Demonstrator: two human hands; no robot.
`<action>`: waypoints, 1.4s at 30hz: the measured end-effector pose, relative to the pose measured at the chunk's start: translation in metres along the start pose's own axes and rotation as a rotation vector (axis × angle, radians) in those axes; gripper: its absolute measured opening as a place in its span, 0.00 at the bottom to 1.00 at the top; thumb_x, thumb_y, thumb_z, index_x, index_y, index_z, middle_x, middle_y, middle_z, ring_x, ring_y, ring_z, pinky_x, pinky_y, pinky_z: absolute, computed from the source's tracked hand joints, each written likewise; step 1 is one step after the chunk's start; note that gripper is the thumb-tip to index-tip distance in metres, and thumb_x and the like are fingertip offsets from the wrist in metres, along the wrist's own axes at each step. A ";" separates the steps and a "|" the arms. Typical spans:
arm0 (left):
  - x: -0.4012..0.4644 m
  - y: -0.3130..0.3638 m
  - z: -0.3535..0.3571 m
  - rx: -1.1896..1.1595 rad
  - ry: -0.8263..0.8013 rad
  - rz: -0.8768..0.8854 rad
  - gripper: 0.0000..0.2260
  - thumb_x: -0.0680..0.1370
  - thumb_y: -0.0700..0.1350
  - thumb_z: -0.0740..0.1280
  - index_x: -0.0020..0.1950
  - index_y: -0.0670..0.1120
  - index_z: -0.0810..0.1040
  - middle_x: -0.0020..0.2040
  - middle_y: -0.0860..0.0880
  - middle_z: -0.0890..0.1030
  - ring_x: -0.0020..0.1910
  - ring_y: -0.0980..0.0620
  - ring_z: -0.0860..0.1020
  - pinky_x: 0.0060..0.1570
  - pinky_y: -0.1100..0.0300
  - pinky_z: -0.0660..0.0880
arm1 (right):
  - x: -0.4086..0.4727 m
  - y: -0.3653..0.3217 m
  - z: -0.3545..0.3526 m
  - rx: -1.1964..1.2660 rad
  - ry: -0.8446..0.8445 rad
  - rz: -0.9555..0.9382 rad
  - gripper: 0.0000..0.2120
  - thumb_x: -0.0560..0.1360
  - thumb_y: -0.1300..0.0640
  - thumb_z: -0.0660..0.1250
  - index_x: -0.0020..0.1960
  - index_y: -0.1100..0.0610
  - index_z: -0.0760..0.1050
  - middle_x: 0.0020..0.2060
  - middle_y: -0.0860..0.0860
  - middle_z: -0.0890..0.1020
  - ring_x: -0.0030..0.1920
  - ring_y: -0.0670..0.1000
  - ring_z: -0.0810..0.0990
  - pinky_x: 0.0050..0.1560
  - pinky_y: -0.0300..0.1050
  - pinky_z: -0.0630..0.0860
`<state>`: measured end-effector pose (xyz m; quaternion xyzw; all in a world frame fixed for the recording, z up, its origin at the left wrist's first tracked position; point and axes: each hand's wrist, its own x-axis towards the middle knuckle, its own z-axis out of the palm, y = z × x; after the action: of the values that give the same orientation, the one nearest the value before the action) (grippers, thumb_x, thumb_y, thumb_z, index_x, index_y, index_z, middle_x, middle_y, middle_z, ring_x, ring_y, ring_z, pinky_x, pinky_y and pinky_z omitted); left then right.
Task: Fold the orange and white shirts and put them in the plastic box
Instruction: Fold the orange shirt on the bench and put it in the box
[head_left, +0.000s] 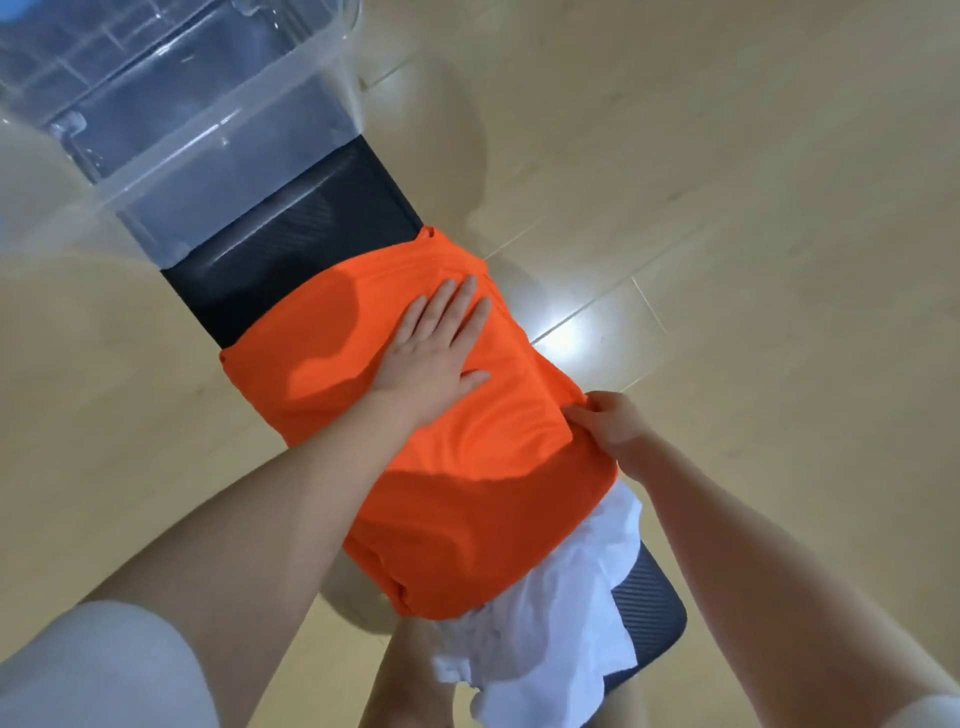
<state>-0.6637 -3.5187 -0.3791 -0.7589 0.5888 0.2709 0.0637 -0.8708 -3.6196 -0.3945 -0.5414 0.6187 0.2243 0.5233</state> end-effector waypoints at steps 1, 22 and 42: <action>0.002 -0.002 0.001 0.012 -0.009 -0.014 0.34 0.79 0.58 0.55 0.77 0.48 0.41 0.77 0.48 0.38 0.76 0.48 0.39 0.73 0.53 0.36 | 0.006 -0.001 -0.003 -0.060 0.097 -0.033 0.16 0.73 0.57 0.66 0.29 0.56 0.65 0.25 0.51 0.67 0.32 0.52 0.66 0.35 0.44 0.62; -0.082 -0.072 0.032 0.038 0.047 -0.162 0.32 0.80 0.56 0.54 0.77 0.44 0.44 0.78 0.45 0.42 0.77 0.46 0.43 0.74 0.50 0.44 | -0.115 0.039 0.185 -0.724 0.467 -0.308 0.33 0.71 0.42 0.52 0.72 0.58 0.64 0.71 0.55 0.68 0.70 0.56 0.70 0.69 0.53 0.55; -0.143 -0.138 0.018 -0.842 -0.104 -0.532 0.27 0.81 0.51 0.55 0.77 0.46 0.49 0.76 0.44 0.58 0.73 0.43 0.60 0.72 0.47 0.58 | -0.165 0.041 0.296 0.734 0.735 0.264 0.17 0.77 0.56 0.60 0.62 0.63 0.66 0.60 0.62 0.74 0.60 0.61 0.73 0.60 0.54 0.70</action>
<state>-0.5650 -3.3469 -0.3555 -0.8280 0.2107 0.4969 -0.1518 -0.8099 -3.2852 -0.3630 -0.2831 0.8616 -0.1474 0.3946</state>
